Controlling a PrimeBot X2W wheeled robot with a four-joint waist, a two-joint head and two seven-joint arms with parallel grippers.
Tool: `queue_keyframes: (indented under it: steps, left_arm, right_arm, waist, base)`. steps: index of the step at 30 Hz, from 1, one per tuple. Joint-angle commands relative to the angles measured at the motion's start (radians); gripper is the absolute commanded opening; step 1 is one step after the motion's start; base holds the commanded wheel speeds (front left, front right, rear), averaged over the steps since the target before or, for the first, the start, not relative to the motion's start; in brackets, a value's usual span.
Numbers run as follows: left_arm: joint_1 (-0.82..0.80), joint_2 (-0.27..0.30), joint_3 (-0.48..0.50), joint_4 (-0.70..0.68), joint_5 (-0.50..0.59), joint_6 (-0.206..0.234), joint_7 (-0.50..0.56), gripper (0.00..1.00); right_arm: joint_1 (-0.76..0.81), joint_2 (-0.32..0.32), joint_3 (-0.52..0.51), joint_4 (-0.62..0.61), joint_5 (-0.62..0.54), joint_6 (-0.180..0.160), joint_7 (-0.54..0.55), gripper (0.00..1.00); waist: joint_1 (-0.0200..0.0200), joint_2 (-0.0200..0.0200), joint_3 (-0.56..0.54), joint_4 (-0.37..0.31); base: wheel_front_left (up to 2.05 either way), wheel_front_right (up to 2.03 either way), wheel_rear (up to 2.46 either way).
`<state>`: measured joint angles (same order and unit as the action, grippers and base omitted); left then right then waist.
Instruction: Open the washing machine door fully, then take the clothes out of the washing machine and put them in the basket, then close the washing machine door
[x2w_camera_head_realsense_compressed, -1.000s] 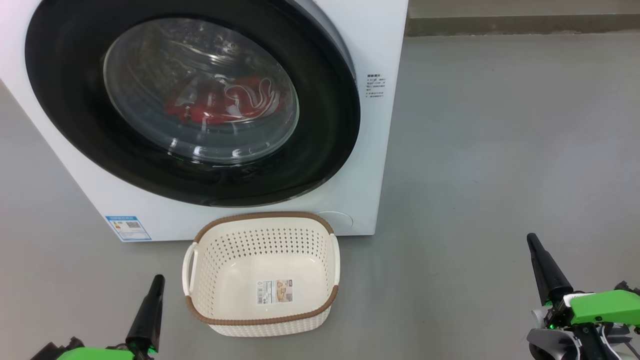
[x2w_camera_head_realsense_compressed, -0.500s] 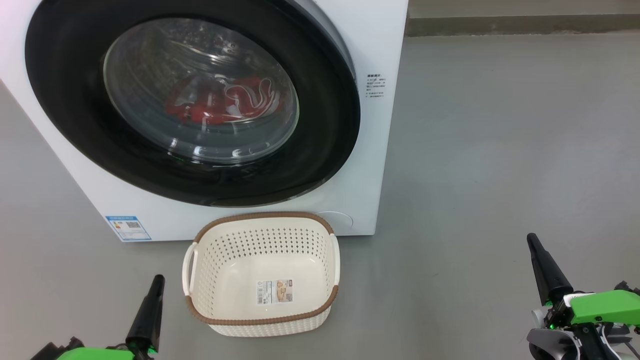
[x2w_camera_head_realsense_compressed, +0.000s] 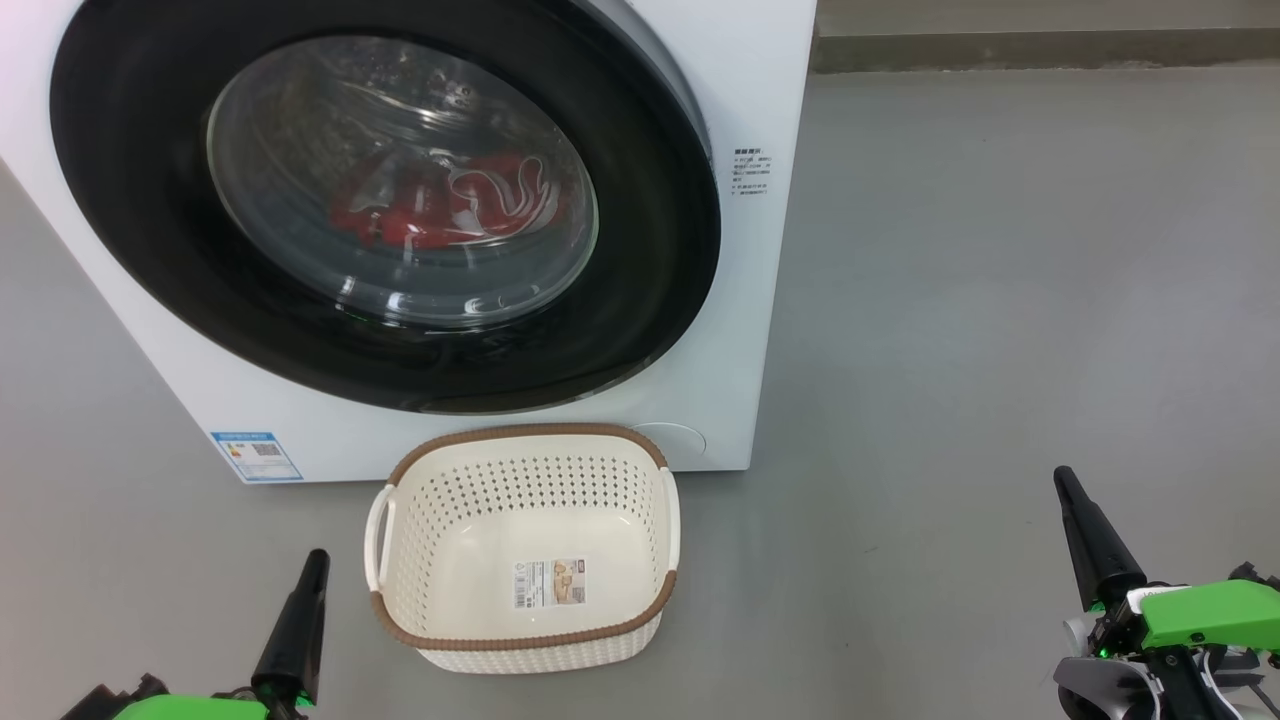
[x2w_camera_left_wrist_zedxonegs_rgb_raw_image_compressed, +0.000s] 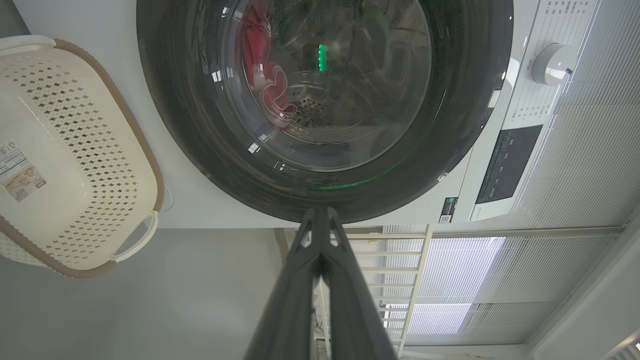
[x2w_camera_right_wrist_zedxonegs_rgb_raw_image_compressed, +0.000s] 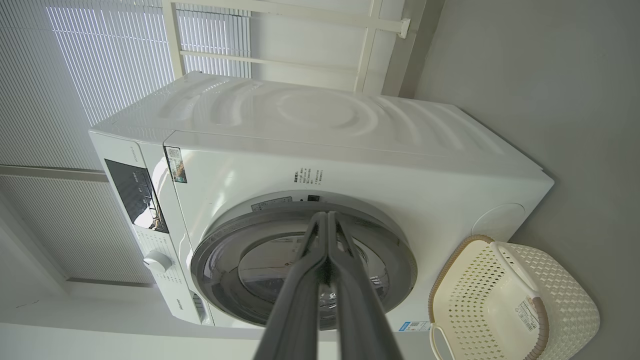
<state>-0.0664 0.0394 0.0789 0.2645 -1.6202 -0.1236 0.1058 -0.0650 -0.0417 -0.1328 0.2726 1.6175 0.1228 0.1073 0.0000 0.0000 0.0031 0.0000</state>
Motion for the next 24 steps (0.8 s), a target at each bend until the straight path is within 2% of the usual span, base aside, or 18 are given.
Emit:
queue_keyframes:
  steps: [1, 24]
  left_arm:
    - [-0.042, 0.011, 0.036, -0.02, 0.012, -0.007, 0.008, 0.0]
    - [-0.042, 0.011, 0.036, -0.02, 0.013, -0.007, 0.008, 0.0]
  right_arm:
    - [-0.043, -0.009, 0.018, -0.028, -0.01, 0.008, 0.007, 0.0]
    - [-0.043, -0.009, 0.018, -0.028, -0.01, 0.008, 0.007, 0.0]
  waist:
    - [0.0, 0.0, 0.0, 0.0]
    - [0.0, 0.0, 0.0, 0.0]
  base:
    - [0.0, 0.0, 0.0]
    - [0.0, 0.0, 0.0]
